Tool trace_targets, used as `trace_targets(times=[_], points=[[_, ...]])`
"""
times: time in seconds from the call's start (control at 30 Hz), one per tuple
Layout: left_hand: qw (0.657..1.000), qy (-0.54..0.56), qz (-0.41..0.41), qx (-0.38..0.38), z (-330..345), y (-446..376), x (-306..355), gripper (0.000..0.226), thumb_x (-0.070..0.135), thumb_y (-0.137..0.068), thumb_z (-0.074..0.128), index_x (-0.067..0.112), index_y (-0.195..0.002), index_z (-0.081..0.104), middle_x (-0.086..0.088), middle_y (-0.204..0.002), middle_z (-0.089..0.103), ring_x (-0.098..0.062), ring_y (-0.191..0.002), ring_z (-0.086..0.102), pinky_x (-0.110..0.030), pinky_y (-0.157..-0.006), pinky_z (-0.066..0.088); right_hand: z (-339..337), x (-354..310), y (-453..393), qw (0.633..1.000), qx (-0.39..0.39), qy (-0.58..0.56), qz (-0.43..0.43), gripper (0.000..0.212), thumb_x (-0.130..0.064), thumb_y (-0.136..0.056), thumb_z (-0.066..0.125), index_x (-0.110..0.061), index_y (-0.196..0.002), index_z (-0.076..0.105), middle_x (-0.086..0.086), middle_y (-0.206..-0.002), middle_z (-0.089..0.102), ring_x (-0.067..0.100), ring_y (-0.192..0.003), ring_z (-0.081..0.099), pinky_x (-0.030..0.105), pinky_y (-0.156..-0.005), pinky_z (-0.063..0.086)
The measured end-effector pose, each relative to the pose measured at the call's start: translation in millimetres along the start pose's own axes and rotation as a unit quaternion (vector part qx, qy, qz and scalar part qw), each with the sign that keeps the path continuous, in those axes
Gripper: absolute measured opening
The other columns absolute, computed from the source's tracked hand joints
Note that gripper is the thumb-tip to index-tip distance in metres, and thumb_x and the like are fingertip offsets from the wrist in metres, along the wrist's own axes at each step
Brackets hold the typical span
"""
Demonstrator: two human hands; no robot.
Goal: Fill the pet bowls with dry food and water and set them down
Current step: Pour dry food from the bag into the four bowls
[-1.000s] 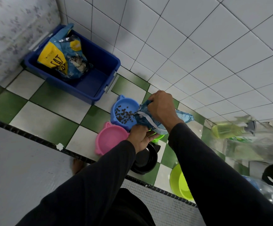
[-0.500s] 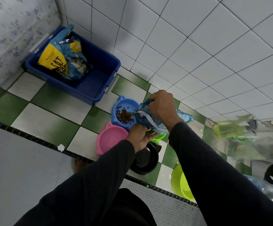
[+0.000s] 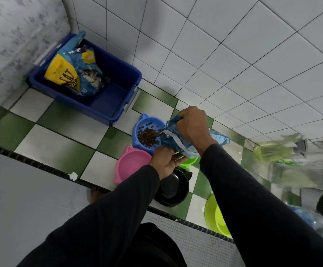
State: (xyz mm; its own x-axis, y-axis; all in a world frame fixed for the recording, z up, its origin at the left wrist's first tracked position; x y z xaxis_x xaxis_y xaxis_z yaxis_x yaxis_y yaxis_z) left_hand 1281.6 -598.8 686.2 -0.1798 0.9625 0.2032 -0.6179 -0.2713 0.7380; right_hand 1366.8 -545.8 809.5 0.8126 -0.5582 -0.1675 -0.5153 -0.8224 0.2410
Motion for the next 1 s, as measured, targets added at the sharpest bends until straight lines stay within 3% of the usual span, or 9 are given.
trace_targets(times=[0.23,0.43,0.7,1.0], points=[[1.000,-0.001,-0.003,0.007,1.4,-2.1,-1.8,0.036,-0.006,-0.105,0.032,0.013,-0.114,0.062,-0.016,-0.118,0.069,-0.034,-0.108,0.065,-0.056,-0.108,0.048,2.3,2.8,-1.7,1.000,0.007,0.003,0.002,0.032,-0.006,-0.086,0.057,-0.008,-0.109,0.078,0.009,-0.107,0.073,0.017,-0.084,0.053,0.023,-0.070,0.037],[1.000,0.008,0.000,0.013,1.6,-7.7,-4.3,0.042,-0.006,-0.104,0.034,0.008,-0.137,0.055,-0.022,-0.136,0.063,-0.037,-0.113,0.064,-0.057,-0.107,0.049,5.8,5.2,-2.4,1.000,0.009,0.008,0.002,0.030,-0.007,-0.087,0.057,-0.008,-0.110,0.077,0.008,-0.108,0.073,0.015,-0.083,0.053,0.024,-0.070,0.038],[1.000,0.010,0.003,0.007,1.1,-4.0,-3.2,0.040,-0.006,-0.105,0.036,0.009,-0.137,0.055,-0.021,-0.136,0.063,-0.036,-0.113,0.064,-0.055,-0.105,0.050,6.1,5.4,-2.6,1.000,0.008,0.011,-0.002,0.033,-0.006,-0.085,0.056,-0.010,-0.109,0.079,0.008,-0.107,0.074,0.022,-0.093,0.063,0.024,-0.073,0.042],[1.000,0.004,0.009,0.007,1.2,-5.0,-3.6,0.043,-0.004,-0.106,0.033,0.008,-0.142,0.053,-0.022,-0.138,0.063,-0.042,-0.129,0.059,-0.054,-0.100,0.052,5.6,7.7,-1.1,1.000,0.018,-0.013,-0.004,0.032,-0.007,-0.087,0.056,-0.010,-0.110,0.078,0.009,-0.106,0.074,0.016,-0.082,0.055,0.023,-0.069,0.038]])
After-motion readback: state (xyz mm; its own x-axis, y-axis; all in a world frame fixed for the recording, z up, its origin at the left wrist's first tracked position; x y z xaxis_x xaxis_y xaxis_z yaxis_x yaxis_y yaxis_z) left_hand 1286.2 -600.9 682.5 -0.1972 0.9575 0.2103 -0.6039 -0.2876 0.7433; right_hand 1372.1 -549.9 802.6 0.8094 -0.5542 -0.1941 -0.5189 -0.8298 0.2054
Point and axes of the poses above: each hand's wrist, its own y-axis away from the middle knuckle, its own z-axis out of the palm, x = y × z, the point moved 3 cm from there along -y, towards the middle knuckle
